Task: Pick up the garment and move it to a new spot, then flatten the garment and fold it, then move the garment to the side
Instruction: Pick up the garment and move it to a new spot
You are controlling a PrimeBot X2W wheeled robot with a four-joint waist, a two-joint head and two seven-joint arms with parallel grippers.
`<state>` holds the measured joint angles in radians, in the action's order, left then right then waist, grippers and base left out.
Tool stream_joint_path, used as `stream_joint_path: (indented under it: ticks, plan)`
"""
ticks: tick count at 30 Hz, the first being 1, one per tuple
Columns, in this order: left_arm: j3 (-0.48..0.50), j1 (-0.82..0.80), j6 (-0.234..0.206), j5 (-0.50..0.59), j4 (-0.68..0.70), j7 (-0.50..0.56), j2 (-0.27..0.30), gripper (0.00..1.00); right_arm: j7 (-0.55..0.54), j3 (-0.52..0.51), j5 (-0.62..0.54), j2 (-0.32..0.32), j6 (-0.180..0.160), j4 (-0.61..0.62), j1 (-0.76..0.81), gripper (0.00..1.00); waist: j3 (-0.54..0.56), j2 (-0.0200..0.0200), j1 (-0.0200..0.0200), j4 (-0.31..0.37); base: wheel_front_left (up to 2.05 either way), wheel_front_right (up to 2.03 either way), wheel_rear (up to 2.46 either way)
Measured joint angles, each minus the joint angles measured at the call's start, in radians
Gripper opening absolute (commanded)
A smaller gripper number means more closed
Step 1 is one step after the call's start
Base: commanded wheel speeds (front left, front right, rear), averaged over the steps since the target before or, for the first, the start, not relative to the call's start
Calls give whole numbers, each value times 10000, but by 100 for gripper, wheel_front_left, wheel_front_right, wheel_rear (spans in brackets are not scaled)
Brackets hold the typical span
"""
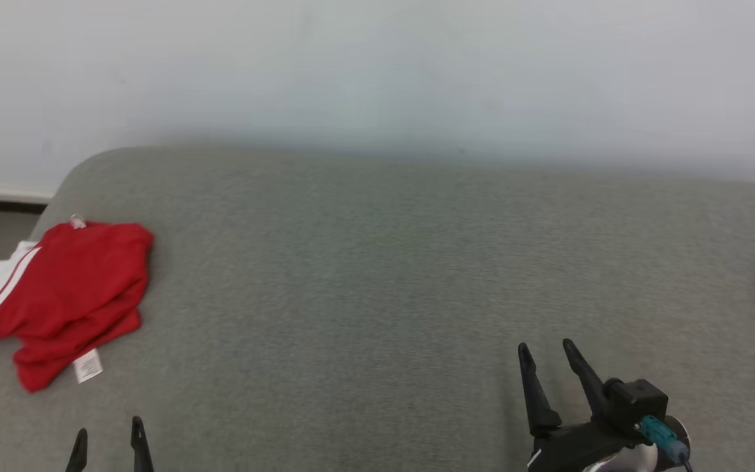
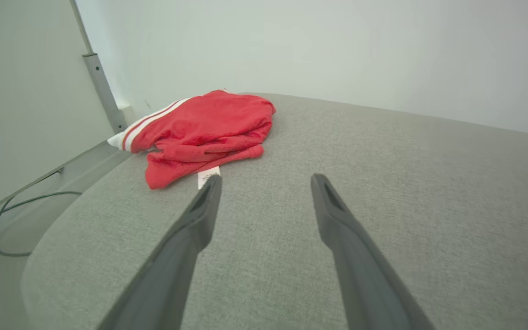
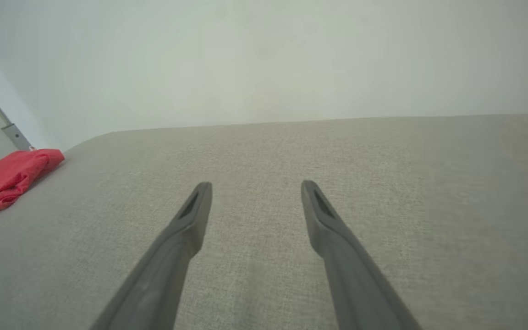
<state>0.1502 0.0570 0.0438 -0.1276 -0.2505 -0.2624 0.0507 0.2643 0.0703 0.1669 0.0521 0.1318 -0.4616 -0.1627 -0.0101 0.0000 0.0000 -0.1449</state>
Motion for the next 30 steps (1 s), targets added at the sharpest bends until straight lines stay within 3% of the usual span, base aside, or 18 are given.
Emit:
stream_joint_path:
  ticks: [19,24,30]
  plan:
    - [748,315,2,-506,-353,-2,0,100,-2,1557,295,-4,0,-127,-56,100,-199,0,0,-3352,0,0,0]
    - [895,481,-58,-608,-288,-2,6,100,-2,1707,288,-12,0,-211,-247,100,-278,0,0,-3785,0,0,0]
    - [780,517,4,-554,-621,-2,2,100,-2,1670,259,-12,0,-217,-200,100,-317,0,-1,-3812,0,0,0]
